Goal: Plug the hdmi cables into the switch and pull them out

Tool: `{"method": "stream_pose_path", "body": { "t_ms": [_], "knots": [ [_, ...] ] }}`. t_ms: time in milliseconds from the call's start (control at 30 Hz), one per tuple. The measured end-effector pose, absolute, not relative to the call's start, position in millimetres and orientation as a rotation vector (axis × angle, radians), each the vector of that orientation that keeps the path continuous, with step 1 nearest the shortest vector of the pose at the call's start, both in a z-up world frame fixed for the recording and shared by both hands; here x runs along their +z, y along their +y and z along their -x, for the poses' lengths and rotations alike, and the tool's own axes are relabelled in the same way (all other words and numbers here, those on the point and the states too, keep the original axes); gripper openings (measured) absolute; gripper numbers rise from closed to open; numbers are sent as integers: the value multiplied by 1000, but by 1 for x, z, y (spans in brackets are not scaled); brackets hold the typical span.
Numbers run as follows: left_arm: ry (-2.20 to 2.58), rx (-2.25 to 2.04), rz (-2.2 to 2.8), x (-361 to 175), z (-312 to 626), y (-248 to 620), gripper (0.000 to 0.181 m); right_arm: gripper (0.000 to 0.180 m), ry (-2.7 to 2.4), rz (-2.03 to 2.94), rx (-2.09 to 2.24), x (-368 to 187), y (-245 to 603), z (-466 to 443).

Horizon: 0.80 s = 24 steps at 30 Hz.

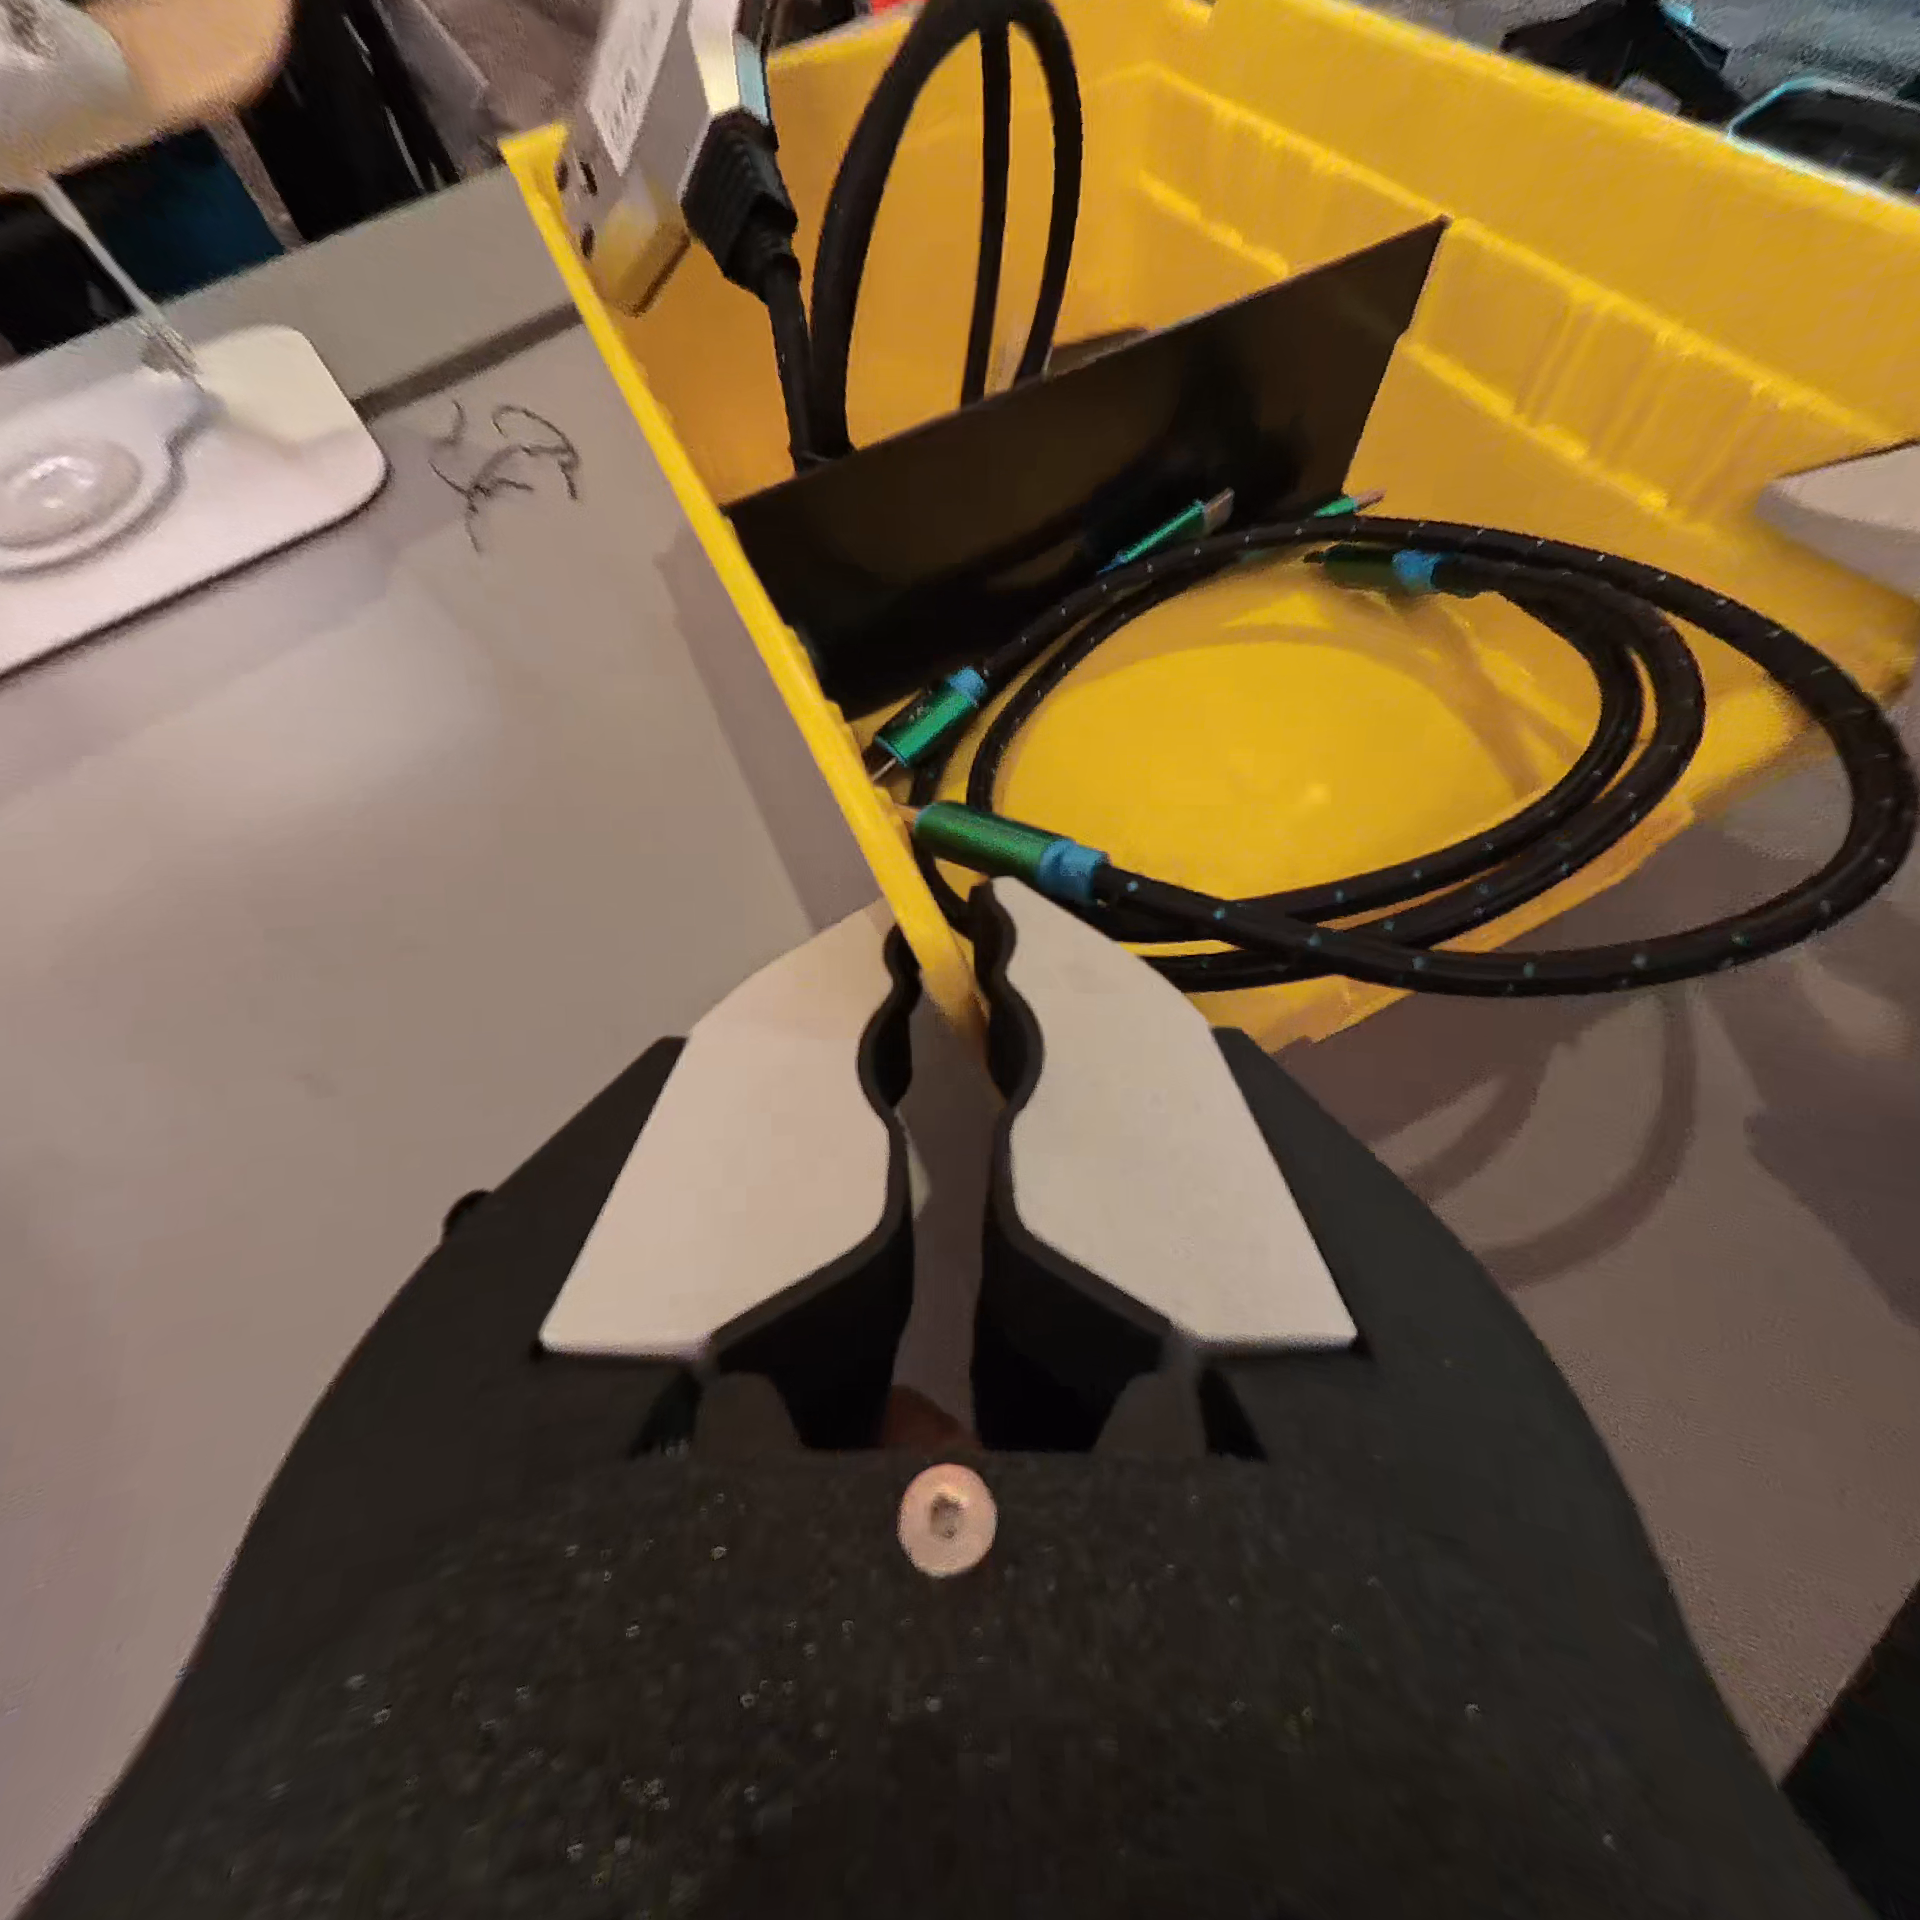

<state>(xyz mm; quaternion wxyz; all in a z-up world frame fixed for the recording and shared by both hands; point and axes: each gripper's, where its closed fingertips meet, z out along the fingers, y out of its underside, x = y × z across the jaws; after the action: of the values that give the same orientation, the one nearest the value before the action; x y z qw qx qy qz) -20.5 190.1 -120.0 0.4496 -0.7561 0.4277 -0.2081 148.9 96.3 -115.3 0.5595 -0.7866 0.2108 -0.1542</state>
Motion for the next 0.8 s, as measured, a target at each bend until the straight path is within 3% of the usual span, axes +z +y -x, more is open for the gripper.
{"method": "stream_pose_path", "body": {
  "t_ms": [33, 467, 800],
  "knots": [
    [1038, -513, 1865, -114, 26, 194, 8, 1, 479, 1846, -373, -110, 98, -143],
    [783, -382, 1836, -71, 157, 234, 5, 1, 323, 1769, -307, -70, 151, -22],
    [651, -298, 1894, -110, 251, 258, 5, 2, 156, 1863, -229, -102, 206, 65]
  ]
}}
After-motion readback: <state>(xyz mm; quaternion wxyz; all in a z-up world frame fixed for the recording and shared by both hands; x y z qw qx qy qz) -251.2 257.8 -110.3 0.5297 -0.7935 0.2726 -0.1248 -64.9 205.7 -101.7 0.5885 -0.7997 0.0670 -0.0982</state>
